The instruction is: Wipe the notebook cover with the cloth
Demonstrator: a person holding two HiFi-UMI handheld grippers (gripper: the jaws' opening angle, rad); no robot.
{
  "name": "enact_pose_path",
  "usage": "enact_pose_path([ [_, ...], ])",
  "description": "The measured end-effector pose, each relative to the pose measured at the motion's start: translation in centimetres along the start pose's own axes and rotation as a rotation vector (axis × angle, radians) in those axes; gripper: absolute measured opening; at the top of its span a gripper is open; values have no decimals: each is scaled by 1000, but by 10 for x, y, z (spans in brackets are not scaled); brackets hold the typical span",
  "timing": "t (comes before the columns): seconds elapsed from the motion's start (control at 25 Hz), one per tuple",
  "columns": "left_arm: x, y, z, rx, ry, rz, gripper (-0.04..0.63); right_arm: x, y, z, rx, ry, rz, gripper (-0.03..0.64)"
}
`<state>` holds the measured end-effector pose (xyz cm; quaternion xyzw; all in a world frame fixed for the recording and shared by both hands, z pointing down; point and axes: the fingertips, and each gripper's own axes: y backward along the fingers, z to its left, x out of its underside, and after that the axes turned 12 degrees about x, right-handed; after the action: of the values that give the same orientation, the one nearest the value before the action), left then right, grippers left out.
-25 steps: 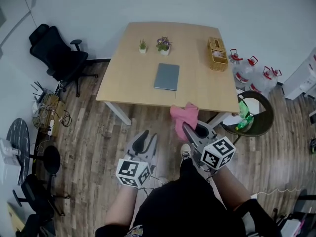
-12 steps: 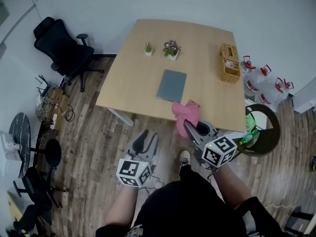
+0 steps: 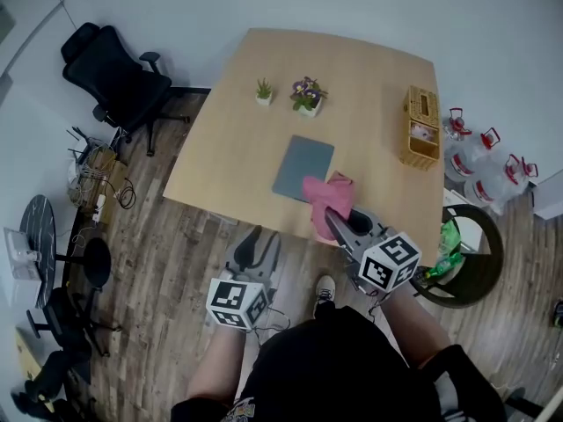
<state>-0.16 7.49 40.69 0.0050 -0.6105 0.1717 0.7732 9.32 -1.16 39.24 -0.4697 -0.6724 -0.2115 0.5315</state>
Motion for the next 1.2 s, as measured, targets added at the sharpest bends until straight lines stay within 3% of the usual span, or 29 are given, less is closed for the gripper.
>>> enact_pose_path([
  [0.36,0,-47,17,-66,22,31,138,-11,-32,-40,-58,-8,33,72],
  [0.64,6,-65,28,-43,35,64,140,-13,-45,-58,-22,-31,29,72],
  [0.88,7,-90,50,43,42,97,141,-15,-64,-67,57,-44,28,72],
  [1.2,12,-128,102,222,33,202,143,-22,-100,-79,246,-94,1,72],
])
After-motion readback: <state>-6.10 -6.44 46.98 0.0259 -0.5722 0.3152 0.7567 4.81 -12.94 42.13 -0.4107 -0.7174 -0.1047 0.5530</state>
